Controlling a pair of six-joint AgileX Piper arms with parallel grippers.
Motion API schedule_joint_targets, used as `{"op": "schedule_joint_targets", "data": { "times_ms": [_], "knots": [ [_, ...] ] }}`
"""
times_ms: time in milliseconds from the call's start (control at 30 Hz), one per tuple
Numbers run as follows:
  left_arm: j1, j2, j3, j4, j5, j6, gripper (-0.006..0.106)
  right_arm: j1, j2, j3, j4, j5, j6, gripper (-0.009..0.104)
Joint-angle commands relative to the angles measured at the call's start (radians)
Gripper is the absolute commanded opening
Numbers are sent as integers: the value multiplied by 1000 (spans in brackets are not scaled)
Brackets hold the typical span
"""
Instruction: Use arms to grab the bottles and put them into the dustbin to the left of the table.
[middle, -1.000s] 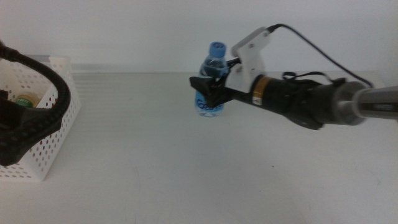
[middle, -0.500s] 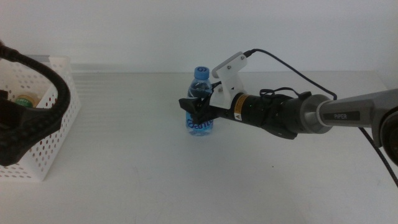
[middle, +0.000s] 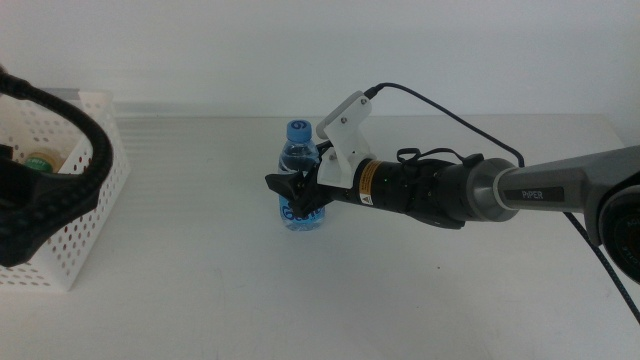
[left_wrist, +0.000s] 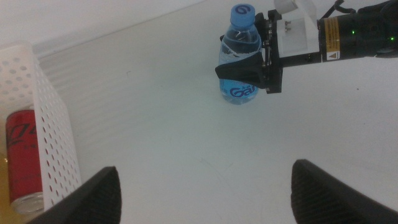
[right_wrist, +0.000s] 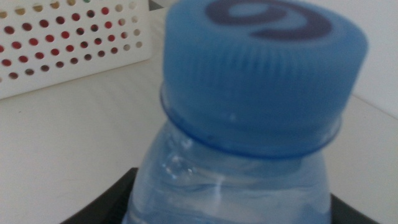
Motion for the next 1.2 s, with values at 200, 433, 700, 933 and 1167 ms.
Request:
{"op": "schedule_joint_targets", "data": {
  "times_ms": [200,433,700,933,1167],
  "knots": [
    [-6,-4,-27,-31,-60,-6,90,6,-71,-34,-10,-90,1,50],
    [-6,-4,-27,-31,-60,-6,90,4,-218,25,-19,-81,60,83],
    [-6,-4,-27,-31,-60,-6,90,-25,-577,327,-9,59,88,71],
    [-6,-4,-27,-31,-60,-6,90,-25,-964,486,189,312,-19,66],
    [-6,-4,-27,-31,-60,-6,90,40,-1272,503,597,739,-495,65]
  ]
}}
